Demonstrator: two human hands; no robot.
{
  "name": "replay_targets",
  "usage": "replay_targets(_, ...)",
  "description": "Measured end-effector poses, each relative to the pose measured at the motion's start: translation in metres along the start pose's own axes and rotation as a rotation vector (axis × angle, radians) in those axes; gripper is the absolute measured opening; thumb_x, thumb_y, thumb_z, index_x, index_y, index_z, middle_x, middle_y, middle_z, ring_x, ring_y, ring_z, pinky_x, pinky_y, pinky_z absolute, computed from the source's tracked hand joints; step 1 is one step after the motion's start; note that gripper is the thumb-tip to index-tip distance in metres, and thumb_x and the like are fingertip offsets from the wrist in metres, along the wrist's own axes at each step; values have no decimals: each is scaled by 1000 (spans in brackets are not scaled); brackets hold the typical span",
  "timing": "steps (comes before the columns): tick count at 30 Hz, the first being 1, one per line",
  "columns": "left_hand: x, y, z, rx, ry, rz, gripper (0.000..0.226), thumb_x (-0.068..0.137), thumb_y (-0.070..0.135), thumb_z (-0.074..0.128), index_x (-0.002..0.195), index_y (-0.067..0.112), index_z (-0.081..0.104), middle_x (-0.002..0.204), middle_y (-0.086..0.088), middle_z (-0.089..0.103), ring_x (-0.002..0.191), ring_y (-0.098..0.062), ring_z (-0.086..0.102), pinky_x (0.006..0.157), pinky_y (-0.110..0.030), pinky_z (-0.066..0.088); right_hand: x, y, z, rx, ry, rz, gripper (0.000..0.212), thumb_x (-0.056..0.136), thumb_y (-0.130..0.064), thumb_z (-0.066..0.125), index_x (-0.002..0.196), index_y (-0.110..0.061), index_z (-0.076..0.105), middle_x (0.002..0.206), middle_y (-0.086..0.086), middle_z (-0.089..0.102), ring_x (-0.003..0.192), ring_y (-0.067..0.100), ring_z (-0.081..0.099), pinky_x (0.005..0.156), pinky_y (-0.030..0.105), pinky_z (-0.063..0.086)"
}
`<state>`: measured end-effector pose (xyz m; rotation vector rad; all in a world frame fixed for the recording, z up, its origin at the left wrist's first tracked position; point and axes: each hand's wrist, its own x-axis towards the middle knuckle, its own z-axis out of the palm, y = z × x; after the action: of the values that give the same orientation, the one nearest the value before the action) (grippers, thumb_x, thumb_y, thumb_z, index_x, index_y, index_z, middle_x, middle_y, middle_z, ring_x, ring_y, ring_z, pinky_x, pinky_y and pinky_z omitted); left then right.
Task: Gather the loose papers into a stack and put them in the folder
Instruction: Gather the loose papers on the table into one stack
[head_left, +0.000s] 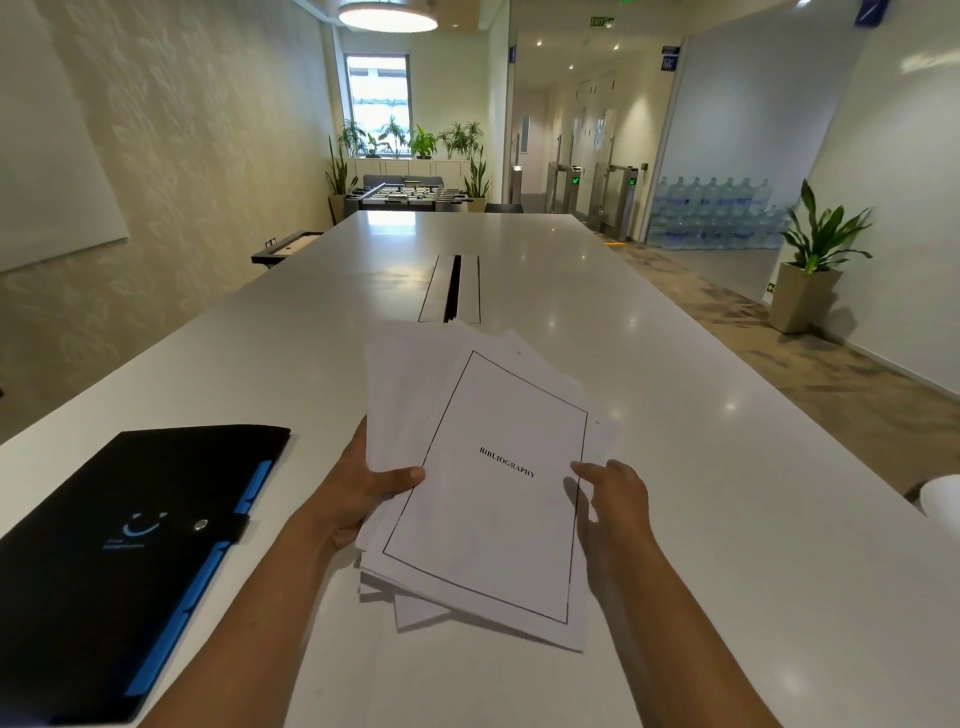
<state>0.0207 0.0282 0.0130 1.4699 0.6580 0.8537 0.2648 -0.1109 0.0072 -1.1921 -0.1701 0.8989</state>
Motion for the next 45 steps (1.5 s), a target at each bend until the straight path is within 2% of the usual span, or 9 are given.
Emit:
replay_targets(6,-1,9,1,-27,15,40,84,68,10,80,139,32,42,127,6,63,113,-9,62,81,-19,54,-4,-21,-10,57,-326,111,28,85,-8,66,110,3,66,106,23,72,92,37,71,68,43,59)
replay_targets(10,-1,10,-1,-51,-6,35,79,70,7,80,134,37,45,127,8,63,112,-6,63,80,-19,54,-3,-17,-14,37,-447,214,35,83,-16,69,113,3,69,115,23,69,106,39,66,83,48,56)
replay_targets(14,1,11,-5,-44,-28,-4,79,71,3,81,133,38,45,129,4,60,112,-9,63,82,-23,55,0,-24,-12,-296,-377,-97,32,75,-9,79,102,6,69,103,13,75,97,21,71,102,42,46)
replay_targets(18,4,21,-9,-70,-25,13,84,70,3,84,136,39,45,131,5,60,119,-17,59,93,-36,53,1,-48,-1,-500,-405,-356,32,73,-19,79,101,-6,71,102,20,73,95,39,69,84,39,57)
replay_targets(21,6,43,-7,-21,10,88,89,63,17,89,137,35,45,132,2,59,122,-21,57,94,-39,53,-3,-70,11,-506,-422,-520,26,75,-11,76,96,-28,72,90,-1,76,87,19,72,71,29,57)
replay_targets(27,17,102,-1,211,101,322,93,69,18,87,144,27,32,139,0,51,129,-20,49,108,-49,41,-18,-112,31,-311,-459,-651,41,69,-8,78,103,-26,64,99,-10,74,93,10,71,75,23,57)
replay_targets(32,18,136,8,160,110,395,87,61,33,90,135,28,44,126,2,63,116,-16,61,94,-36,54,-25,-125,34,-276,-568,-650,61,63,-20,81,121,-14,61,117,6,71,108,23,67,92,37,54)
replay_targets(37,19,117,34,127,112,336,73,65,26,89,127,24,51,118,-3,68,106,-20,67,89,-47,56,-22,-100,38,-362,-528,-624,40,74,0,76,108,-18,67,105,5,75,97,25,71,84,39,58)
replay_targets(45,19,115,50,94,225,392,37,74,30,83,106,35,65,100,9,74,91,-11,71,74,-28,60,-26,-96,43,-377,-460,-713,35,76,-2,73,100,-26,67,96,-6,76,89,17,72,72,28,60)
